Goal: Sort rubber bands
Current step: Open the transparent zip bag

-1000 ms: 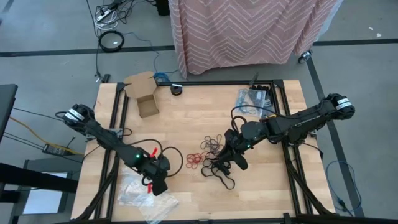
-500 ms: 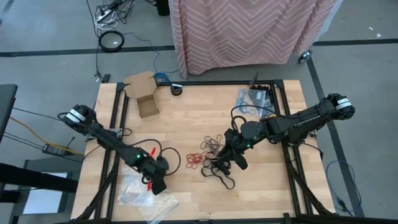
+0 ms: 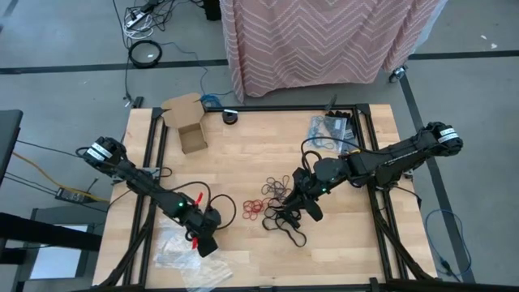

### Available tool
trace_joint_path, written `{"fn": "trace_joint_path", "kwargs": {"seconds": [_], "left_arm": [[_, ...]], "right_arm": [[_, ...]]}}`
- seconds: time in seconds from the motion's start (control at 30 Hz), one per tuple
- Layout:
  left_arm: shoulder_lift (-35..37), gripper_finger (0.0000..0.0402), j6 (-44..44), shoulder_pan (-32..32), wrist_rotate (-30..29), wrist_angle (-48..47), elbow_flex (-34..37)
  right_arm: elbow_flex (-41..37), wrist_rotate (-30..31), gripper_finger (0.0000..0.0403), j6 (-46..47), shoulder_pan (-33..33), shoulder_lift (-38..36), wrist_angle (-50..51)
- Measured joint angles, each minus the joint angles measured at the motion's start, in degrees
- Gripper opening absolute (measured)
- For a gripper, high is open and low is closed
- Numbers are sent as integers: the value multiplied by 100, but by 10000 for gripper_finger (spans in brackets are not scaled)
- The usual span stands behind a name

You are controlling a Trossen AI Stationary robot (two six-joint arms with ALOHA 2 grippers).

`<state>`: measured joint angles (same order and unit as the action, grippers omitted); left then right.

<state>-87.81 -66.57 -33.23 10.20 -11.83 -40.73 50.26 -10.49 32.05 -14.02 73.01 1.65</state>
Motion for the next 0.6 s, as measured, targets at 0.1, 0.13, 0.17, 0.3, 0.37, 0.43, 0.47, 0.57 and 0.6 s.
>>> {"fn": "trace_joint_path", "kwargs": {"seconds": [0.1,0.13,0.17,0.3,0.37,0.43,0.47,0.57,0.6], "left_arm": [[0,20,16,-18,-139,139,-3],[3,26,18,-20,-225,110,-5],[3,32,12,-20,-306,39,-7],[3,59,-181,-28,-578,-471,-7],[3,73,-237,-73,-755,-362,-8],[3,84,-213,-141,-945,-305,-58],[3,88,-198,-177,-1077,-342,-93],[3,92,-124,-277,-1389,-596,-191],[3,93,-98,-304,-1453,-637,-203]], "right_arm": [[0,43,94,-71,0,0,87],[0,45,94,-74,1,0,118],[0,47,94,-74,7,0,137],[0,61,95,-77,11,0,213],[0,62,95,-77,11,0,214],[0,62,94,-79,18,2,223],[0,62,93,-79,28,1,240],[0,160,94,-121,33,0,251],[0,214,94,-148,33,0,253]]}}
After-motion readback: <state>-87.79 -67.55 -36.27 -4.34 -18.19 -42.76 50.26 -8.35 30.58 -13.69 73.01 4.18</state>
